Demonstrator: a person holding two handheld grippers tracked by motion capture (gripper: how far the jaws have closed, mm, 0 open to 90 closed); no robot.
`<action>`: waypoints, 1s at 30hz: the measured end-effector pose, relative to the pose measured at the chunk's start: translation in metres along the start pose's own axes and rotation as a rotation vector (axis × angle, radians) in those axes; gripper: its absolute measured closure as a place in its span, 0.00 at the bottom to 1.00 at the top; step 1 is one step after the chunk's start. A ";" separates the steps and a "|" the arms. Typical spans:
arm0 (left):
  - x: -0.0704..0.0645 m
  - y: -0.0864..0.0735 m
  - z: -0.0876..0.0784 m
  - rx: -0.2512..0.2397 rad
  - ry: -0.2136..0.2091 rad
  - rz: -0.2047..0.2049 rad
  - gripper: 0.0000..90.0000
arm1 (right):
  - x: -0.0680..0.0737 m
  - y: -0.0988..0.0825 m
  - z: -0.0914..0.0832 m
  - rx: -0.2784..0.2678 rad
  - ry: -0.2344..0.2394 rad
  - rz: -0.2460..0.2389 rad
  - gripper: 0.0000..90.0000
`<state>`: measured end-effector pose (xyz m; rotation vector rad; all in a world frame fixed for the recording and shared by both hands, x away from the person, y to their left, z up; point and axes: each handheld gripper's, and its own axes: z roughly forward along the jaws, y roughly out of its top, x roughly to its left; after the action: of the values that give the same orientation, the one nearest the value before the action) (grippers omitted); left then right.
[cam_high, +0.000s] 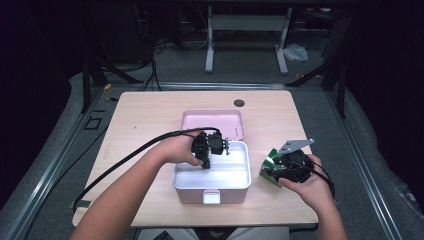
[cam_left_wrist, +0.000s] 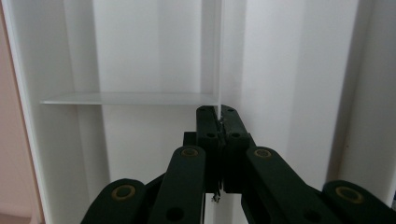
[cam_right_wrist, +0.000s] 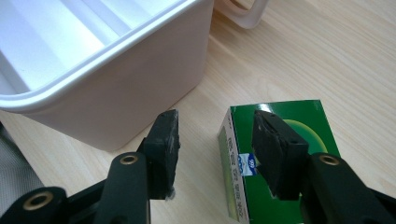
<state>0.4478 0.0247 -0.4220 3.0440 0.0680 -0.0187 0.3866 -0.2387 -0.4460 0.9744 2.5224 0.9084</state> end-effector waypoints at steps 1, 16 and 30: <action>0.000 0.000 0.000 0.000 0.000 0.000 0.99 | 0.000 0.000 0.000 0.000 0.000 0.000 0.57; 0.000 -0.001 -0.001 -0.012 0.005 -0.012 0.99 | -0.001 0.000 0.001 -0.003 -0.003 0.004 0.57; -0.003 -0.004 -0.016 -0.042 0.043 -0.010 0.99 | -0.002 -0.001 0.001 -0.002 -0.003 0.011 0.58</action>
<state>0.4444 0.0303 -0.4065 3.0021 0.0855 0.0465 0.3882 -0.2402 -0.4478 0.9885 2.5160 0.9118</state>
